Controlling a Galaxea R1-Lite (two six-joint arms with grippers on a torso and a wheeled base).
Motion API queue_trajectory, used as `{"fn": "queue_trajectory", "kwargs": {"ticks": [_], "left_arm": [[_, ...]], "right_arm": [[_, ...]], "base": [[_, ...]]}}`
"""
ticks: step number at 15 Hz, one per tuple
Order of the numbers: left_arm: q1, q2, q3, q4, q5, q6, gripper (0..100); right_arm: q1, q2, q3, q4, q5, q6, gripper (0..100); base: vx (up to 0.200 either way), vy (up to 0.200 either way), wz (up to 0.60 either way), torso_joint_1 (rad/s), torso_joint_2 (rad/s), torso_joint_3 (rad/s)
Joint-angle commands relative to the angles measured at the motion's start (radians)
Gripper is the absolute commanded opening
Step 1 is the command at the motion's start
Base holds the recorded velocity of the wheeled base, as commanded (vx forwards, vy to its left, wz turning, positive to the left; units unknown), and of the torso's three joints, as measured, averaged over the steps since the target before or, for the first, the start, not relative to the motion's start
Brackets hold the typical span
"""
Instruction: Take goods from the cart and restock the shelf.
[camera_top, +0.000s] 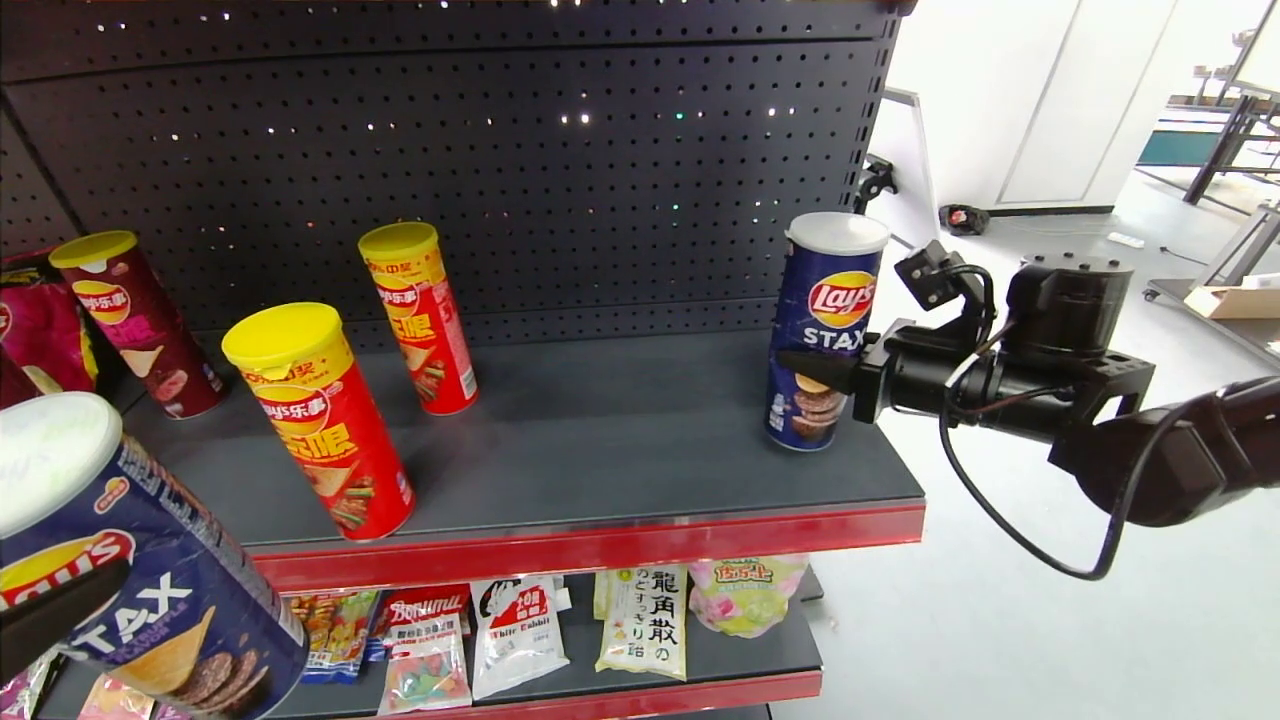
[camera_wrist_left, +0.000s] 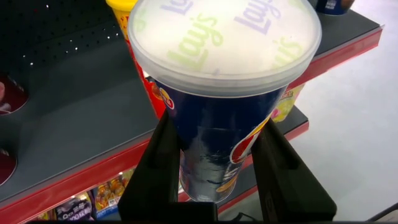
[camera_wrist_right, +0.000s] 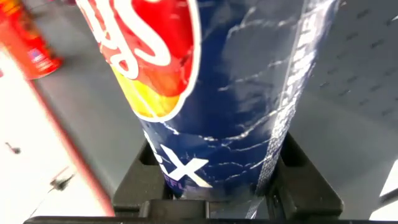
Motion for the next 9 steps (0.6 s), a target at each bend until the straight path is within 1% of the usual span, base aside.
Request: {"fn": "queue_trajectory", "kwargs": {"ticks": [1,3,6,8,9], "left_arm": [[0.000,0.005,-0.003,0.000,0.002,0.000,0],[0.000,0.008,-0.003,0.000,0.004,0.000,0],[0.000,0.011,-0.015,0.000,0.004,0.000,0],[0.000,0.014,-0.015,0.000,0.004,0.000,0],[0.000,0.014,-0.015,0.000,0.004,0.000,0]], "right_arm": [[0.014,-0.019,0.049,-0.035,-0.010,-0.001,0],[0.019,0.003,0.061,-0.063,-0.014,-0.001,0],[0.025,-0.007,0.093,-0.063,-0.060,-0.002,0],[0.034,-0.007,0.121,-0.069,-0.063,-0.005,0],[0.034,0.001,0.136,-0.101,-0.063,-0.013,0]], "base": [[0.000,0.000,0.00,0.000,0.00,0.000],[0.000,0.000,0.00,0.000,0.00,0.000],[0.000,0.000,0.00,0.000,0.00,0.000],[0.000,0.000,0.00,0.000,0.00,0.000],[0.000,0.000,0.00,0.000,0.00,0.000]]}}
